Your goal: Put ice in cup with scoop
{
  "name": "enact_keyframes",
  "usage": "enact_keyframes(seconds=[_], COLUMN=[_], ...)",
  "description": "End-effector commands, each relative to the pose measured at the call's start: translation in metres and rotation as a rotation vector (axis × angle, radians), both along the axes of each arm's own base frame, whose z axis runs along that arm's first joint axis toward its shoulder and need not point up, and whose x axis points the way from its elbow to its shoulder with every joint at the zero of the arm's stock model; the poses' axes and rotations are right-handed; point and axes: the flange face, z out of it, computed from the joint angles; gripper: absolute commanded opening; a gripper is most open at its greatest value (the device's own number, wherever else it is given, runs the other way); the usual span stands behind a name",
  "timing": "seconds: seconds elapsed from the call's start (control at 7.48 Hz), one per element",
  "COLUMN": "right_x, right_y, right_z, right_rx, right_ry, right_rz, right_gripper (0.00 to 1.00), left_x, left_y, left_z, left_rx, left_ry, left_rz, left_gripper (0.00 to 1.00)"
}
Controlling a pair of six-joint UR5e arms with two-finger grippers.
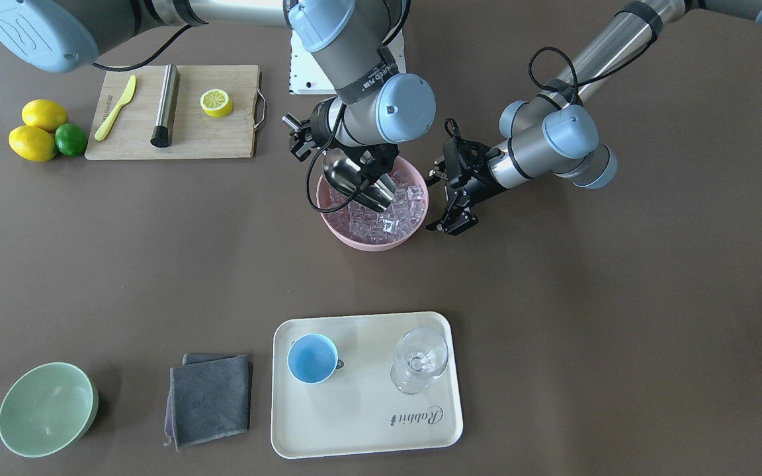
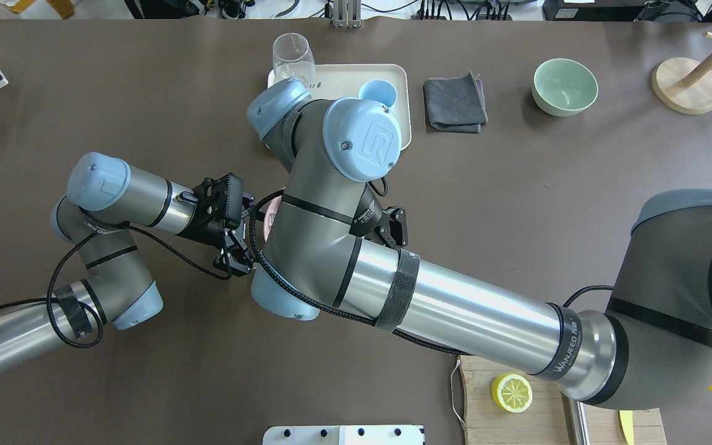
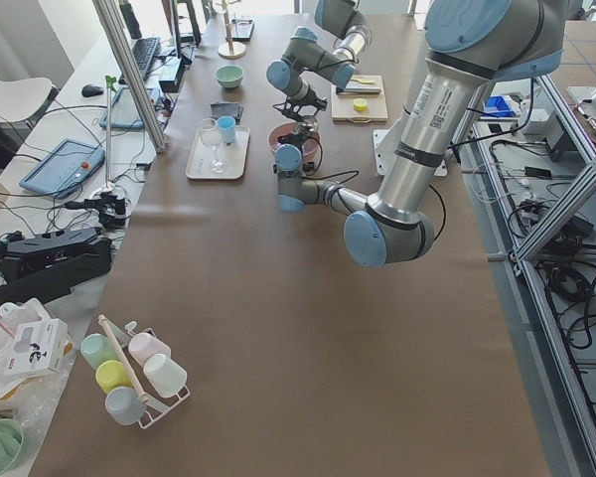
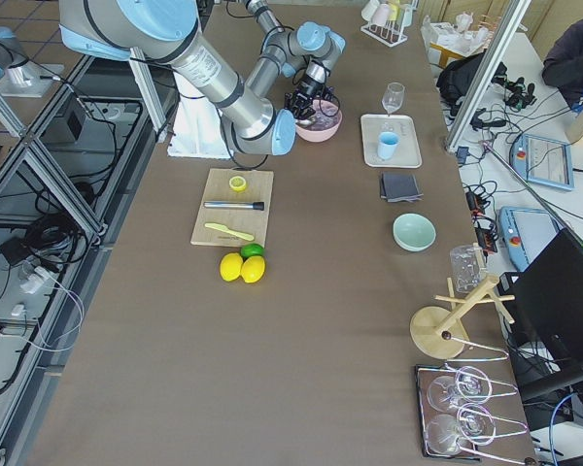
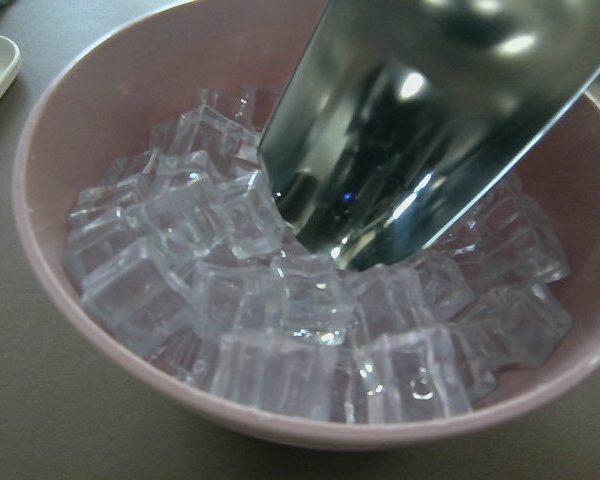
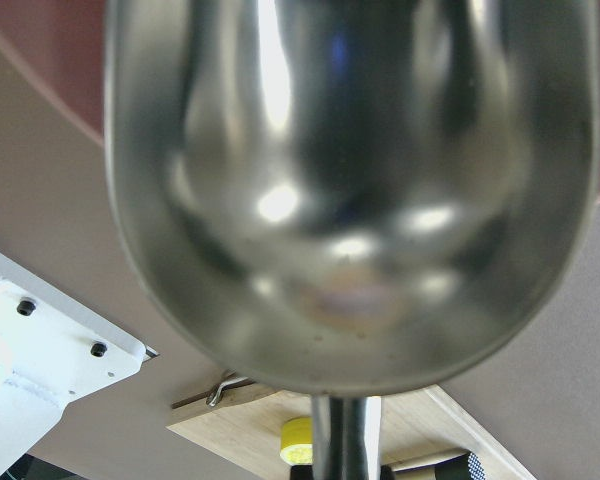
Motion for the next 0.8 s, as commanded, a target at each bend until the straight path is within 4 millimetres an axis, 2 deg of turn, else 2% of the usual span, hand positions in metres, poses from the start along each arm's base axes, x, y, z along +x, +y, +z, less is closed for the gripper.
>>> enact_keyframes(seconds=[0.0, 0.27, 0.67], right_x=[-0.002, 0.0, 0.013], right_y=[-0.001, -0.002, -0.002], right_z=[-0.004, -0.013, -0.003], right_rx=[-0.005, -0.002, -0.067], right_ry=[-0.018, -0.027, 0.043], right_rz=[0.01, 0.013, 0.031], right_gripper=[0.0, 0.0, 0.0], left_x=[0.0, 0.0, -0.001], left_y=[0.0, 0.0, -0.001], left_z=[0.0, -0.001, 0.001], left_rx=[0.0, 0.001, -0.001], left_ry=[0.0, 0.002, -0.001], left_rz=[0.0, 0.0, -0.002], left_gripper=[0.98, 0.98, 0.98])
